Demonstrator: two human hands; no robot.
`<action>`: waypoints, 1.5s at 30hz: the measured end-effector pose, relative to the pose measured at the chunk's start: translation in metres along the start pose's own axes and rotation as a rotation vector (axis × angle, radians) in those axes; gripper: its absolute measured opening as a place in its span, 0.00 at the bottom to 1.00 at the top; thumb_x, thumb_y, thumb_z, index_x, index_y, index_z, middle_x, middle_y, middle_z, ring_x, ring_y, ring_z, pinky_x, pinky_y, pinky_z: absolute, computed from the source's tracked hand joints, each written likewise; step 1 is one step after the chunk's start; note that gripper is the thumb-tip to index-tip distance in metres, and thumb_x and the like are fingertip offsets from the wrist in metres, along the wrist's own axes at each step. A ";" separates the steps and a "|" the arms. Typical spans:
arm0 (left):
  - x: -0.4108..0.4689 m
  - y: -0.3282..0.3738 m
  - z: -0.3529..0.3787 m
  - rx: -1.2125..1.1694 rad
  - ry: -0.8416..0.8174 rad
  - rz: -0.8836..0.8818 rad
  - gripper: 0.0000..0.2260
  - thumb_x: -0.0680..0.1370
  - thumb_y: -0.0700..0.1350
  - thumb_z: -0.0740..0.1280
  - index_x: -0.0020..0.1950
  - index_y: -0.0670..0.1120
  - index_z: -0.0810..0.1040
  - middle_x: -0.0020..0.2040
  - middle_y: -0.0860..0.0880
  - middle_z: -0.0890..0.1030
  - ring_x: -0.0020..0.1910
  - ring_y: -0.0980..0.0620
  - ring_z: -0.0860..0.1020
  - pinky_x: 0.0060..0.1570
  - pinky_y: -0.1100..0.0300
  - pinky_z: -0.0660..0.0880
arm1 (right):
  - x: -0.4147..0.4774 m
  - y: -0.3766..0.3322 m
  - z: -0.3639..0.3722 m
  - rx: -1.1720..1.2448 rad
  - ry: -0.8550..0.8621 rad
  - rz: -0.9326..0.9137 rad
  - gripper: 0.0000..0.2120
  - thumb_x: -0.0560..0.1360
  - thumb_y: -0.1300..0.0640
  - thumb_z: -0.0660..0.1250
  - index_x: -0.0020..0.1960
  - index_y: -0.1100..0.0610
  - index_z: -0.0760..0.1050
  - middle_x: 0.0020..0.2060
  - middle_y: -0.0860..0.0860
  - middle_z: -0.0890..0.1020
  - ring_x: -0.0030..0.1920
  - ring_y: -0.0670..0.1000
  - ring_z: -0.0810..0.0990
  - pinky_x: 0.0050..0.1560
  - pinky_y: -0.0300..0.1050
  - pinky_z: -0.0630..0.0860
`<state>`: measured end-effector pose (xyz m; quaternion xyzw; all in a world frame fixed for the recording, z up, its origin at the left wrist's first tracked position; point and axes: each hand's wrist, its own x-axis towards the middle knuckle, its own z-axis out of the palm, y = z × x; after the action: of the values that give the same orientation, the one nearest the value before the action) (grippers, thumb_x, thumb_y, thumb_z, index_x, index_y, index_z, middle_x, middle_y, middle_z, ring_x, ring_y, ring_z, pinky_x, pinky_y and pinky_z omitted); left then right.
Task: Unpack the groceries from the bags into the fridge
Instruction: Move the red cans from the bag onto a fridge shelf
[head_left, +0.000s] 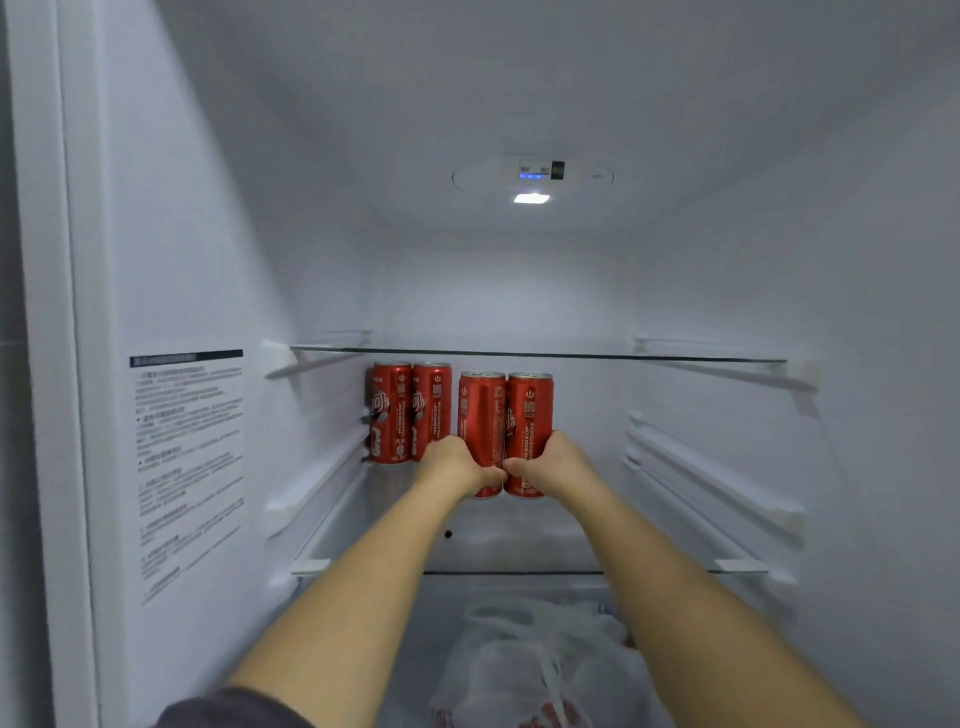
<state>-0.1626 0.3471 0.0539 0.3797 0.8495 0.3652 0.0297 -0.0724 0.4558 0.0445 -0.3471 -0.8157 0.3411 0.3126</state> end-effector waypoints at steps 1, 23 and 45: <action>0.006 0.000 0.001 0.013 0.010 -0.012 0.24 0.73 0.54 0.73 0.63 0.43 0.74 0.56 0.47 0.79 0.53 0.48 0.78 0.51 0.59 0.76 | 0.007 0.000 0.002 -0.033 -0.005 -0.004 0.26 0.70 0.50 0.74 0.64 0.56 0.72 0.55 0.52 0.81 0.54 0.52 0.80 0.51 0.45 0.77; 0.059 -0.008 0.018 0.295 0.130 -0.044 0.21 0.75 0.57 0.69 0.59 0.42 0.77 0.53 0.45 0.80 0.52 0.46 0.79 0.46 0.56 0.74 | 0.066 0.011 0.019 -0.280 -0.007 -0.063 0.26 0.73 0.41 0.70 0.63 0.58 0.74 0.56 0.55 0.81 0.54 0.55 0.81 0.56 0.52 0.78; 0.058 -0.018 0.019 0.275 0.142 0.234 0.07 0.80 0.43 0.61 0.55 0.48 0.76 0.52 0.48 0.80 0.48 0.48 0.77 0.46 0.54 0.76 | 0.074 0.017 0.020 -0.183 0.142 -0.062 0.13 0.75 0.53 0.71 0.52 0.63 0.81 0.48 0.58 0.83 0.48 0.57 0.82 0.48 0.46 0.77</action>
<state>-0.2087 0.3897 0.0415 0.4495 0.8414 0.2727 -0.1252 -0.1228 0.5156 0.0405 -0.3722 -0.8296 0.2300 0.3470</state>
